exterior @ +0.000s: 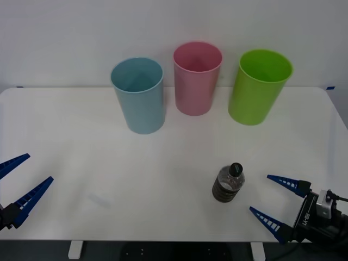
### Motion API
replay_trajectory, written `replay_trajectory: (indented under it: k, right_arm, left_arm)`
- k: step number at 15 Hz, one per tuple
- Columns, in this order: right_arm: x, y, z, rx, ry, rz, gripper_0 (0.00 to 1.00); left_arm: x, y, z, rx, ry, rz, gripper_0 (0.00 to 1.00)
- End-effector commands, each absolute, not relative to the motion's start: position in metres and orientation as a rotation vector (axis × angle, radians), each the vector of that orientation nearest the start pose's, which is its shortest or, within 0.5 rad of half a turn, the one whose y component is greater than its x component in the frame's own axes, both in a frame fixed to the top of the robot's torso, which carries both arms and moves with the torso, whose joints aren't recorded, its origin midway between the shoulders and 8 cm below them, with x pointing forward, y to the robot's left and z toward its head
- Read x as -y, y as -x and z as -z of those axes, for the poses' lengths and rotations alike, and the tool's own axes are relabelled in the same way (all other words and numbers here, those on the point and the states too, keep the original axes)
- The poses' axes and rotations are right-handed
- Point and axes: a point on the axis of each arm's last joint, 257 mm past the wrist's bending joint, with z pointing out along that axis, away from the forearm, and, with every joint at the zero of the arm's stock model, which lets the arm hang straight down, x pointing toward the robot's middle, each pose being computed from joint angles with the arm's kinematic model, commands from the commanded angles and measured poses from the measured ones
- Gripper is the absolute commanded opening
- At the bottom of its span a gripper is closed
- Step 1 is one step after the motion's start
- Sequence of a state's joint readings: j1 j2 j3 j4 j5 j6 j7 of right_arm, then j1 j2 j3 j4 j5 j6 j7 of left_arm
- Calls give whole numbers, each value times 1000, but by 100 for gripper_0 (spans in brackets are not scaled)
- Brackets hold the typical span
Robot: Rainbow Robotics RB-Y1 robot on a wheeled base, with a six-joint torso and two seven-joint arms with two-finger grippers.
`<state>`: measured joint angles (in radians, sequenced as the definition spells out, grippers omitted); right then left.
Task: Grasp the object on the table and drop it into the matching bin: aluminum can to the light blue bin, PET bottle to the pink bin.
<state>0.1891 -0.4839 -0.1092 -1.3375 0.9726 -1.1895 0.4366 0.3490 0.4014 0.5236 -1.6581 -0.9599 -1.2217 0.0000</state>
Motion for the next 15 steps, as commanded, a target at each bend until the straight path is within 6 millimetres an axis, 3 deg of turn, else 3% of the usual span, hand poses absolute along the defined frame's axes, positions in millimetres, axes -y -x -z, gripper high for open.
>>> replay_trajectory:
  k: [1, 15]
  right_arm:
    - [216, -365, 293, -1453, 811, -598, 100]
    - [160, -396, 305, -1464, 812, -591, 100]
  left_arm:
    - [-330, -342, 169, -1441, -465, 567, 100]
    - [-330, -342, 169, -1441, -465, 567, 100]
